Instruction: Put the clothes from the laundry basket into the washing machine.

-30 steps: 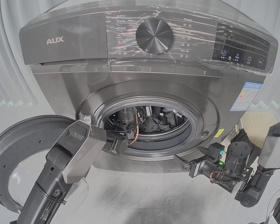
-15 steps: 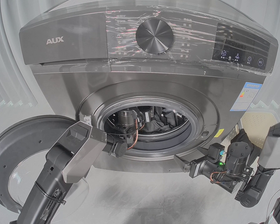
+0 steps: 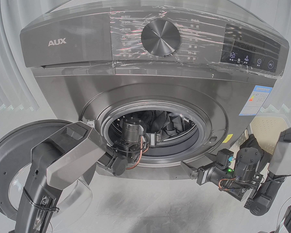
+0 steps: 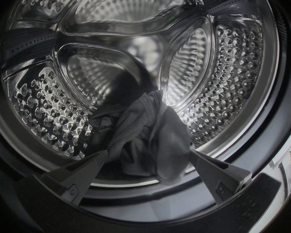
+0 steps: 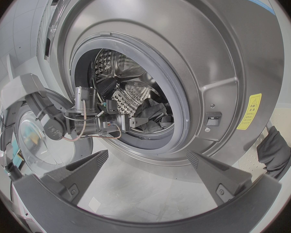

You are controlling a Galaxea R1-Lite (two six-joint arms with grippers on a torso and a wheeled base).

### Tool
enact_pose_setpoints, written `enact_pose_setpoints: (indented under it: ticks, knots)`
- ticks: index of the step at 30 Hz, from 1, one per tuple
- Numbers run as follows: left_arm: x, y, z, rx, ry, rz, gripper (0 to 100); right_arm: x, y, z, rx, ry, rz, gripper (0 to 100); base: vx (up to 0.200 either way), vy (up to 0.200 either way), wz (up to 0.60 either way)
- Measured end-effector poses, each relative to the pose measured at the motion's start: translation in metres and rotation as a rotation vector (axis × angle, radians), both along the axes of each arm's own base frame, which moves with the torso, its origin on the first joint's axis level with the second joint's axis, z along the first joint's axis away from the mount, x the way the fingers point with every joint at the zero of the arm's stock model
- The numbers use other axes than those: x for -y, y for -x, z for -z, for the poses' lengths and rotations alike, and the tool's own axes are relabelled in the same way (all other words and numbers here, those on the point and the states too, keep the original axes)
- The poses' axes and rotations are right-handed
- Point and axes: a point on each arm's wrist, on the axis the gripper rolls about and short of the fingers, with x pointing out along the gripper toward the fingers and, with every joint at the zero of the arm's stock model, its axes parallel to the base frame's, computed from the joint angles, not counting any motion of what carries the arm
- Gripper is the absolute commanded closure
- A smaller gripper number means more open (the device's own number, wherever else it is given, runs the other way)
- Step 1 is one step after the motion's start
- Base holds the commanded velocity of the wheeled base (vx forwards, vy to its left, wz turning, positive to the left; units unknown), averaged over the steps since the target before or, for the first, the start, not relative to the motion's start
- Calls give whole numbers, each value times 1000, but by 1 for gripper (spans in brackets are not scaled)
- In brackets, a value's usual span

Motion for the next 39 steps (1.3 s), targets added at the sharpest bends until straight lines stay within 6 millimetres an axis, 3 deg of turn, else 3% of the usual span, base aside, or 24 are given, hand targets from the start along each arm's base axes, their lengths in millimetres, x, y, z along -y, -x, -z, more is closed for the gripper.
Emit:
enact_pose_setpoints:
  ticks: [11,23,30,39]
  knots:
    - [7,60,-17,-64,-45,88,0,0,1,1,-4,3,0,0,0,0,0]
    - [21,150,-44,-58,-43,254,0,3,4,2,-15,11,1,0,0,0,0]
    - [-1,203,-67,-62,-49,325,0,8,12,-6,-6,4,-18,0,0,0,0]
    - [-51,267,-98,12,52,357,0,29,38,-26,41,12,-19,0,0,0,0]
